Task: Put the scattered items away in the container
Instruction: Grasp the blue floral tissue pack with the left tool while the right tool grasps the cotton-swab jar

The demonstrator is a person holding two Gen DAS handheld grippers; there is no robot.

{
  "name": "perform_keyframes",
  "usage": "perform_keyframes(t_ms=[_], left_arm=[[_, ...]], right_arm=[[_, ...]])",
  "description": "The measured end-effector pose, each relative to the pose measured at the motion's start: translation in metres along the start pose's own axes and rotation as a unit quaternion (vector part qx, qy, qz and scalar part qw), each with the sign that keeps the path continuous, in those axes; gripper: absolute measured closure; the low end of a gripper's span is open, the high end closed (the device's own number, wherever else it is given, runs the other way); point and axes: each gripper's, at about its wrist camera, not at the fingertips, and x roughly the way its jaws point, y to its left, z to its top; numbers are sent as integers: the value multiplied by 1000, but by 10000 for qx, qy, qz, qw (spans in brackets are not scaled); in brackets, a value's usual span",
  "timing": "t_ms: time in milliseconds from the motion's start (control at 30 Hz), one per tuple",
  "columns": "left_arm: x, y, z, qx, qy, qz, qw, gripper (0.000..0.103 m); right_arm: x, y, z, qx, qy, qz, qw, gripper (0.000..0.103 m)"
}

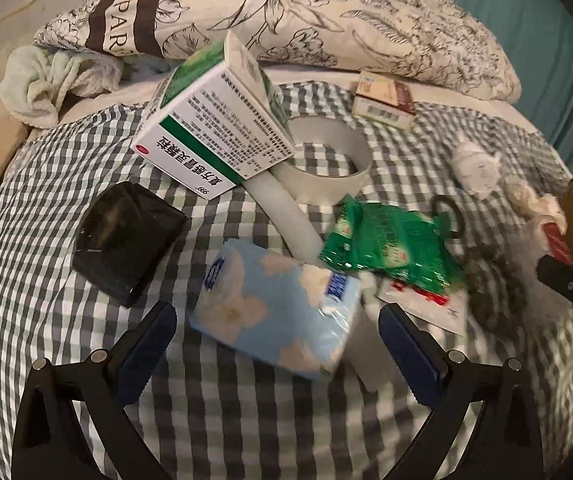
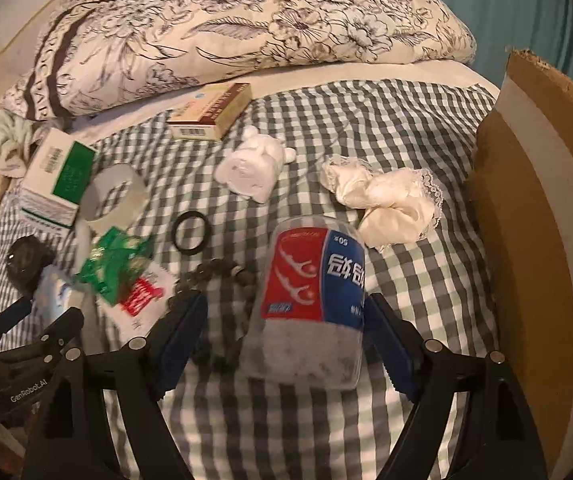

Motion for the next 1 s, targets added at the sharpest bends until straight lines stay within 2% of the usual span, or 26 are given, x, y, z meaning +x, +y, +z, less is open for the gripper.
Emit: perform_keyframes(t_ms=[133, 200, 333, 433, 500, 567, 633, 1000], left_arm=[[17, 5, 1, -98, 28, -105, 9999, 0], [18, 4, 0, -92, -97, -90, 9999, 0], [20, -3, -6, 26, -347, 82, 9994, 0], [19, -2, -5, 18, -371, 29, 9993, 4], [17, -3, -5, 32, -361, -43, 9993, 10], [13, -7, -7, 158, -383, -50, 9991, 21], [7, -10, -9, 223, -420, -45, 9989, 24], [-52, -5, -28, -20, -574, 49, 9983, 24]], right_arm=[[17, -6, 2, 68, 194, 29, 9998, 22], [27, -11, 1, 106, 274, 13, 9996, 22], [36, -15, -4, 138, 298, 47, 9995, 22], [36, -12, -7, 60, 226, 46, 9997, 26], [33, -9, -9, -17, 198, 107, 9997, 36], [30, -8, -10, -36, 196, 151, 9997, 36], [27, -7, -13, -71, 197, 174, 9996, 37], [-26, -9, -28, -143, 30, 335, 9993, 40]])
